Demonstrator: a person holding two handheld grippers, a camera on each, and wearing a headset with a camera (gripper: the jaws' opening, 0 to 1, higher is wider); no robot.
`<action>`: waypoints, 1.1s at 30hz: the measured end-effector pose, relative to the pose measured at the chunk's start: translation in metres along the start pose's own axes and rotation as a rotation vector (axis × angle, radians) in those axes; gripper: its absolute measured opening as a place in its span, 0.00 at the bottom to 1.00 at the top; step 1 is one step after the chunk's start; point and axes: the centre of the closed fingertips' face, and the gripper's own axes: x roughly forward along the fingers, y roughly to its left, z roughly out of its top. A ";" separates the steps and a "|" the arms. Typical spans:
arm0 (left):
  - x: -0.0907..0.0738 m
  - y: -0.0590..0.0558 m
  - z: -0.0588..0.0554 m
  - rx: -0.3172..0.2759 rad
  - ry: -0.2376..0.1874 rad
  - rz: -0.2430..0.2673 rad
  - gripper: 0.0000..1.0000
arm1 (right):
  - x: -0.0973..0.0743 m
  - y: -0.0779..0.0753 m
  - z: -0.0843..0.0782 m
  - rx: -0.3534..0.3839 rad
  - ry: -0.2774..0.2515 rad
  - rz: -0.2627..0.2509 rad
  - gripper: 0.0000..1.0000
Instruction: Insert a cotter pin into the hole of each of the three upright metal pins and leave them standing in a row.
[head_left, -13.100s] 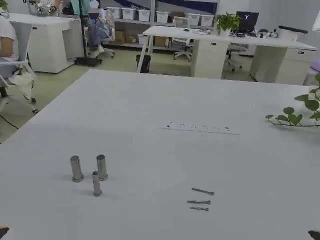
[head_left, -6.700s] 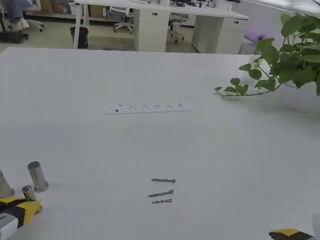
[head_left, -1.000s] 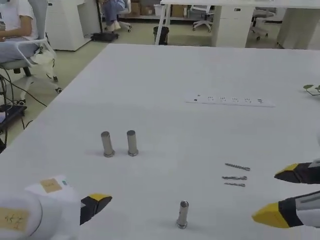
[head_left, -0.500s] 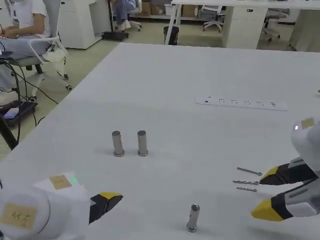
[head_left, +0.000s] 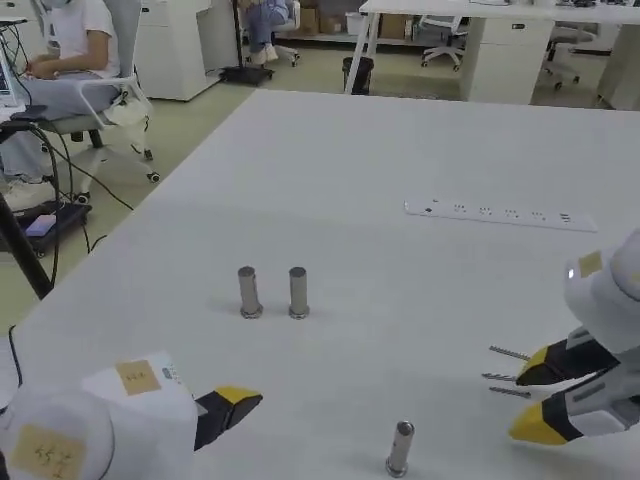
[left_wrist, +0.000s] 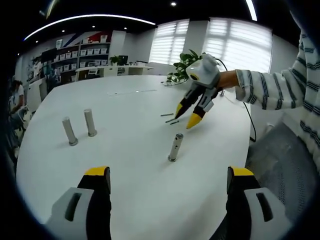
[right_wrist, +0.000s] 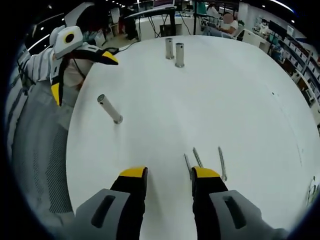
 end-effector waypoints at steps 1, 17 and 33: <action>0.000 0.000 0.000 -0.002 0.001 0.000 0.97 | 0.000 -0.001 0.000 -0.003 0.006 0.001 0.37; -0.004 0.003 -0.007 0.009 0.026 0.012 0.96 | 0.010 -0.012 -0.007 -0.025 0.079 0.015 0.26; -0.002 0.007 -0.002 -0.026 0.001 0.031 0.94 | 0.012 -0.017 -0.011 -0.176 0.179 -0.006 0.05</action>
